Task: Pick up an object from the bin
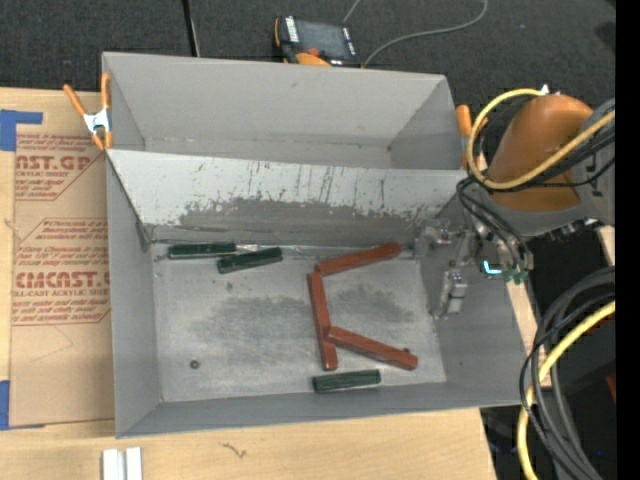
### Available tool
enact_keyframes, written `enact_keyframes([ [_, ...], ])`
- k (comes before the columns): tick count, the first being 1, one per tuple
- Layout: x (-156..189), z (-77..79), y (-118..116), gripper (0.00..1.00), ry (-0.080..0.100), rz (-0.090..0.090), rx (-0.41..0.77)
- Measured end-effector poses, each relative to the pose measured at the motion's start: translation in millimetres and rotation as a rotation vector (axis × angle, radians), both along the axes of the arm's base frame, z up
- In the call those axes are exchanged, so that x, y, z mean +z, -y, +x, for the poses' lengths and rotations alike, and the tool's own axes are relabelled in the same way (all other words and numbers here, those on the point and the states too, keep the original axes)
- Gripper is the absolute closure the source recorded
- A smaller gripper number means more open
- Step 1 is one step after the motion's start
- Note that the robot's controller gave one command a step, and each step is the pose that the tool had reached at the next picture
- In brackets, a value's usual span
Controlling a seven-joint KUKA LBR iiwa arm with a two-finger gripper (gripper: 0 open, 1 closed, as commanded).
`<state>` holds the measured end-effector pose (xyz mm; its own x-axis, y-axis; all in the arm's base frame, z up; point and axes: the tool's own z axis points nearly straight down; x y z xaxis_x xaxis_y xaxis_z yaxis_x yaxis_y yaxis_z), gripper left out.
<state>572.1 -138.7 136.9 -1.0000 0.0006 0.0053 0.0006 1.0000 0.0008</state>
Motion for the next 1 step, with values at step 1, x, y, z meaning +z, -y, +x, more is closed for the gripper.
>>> enact_keyframes([
  [1, -71.3, -12.7, -68.3, 0.0, -0.001, 0.004, -0.085],
])
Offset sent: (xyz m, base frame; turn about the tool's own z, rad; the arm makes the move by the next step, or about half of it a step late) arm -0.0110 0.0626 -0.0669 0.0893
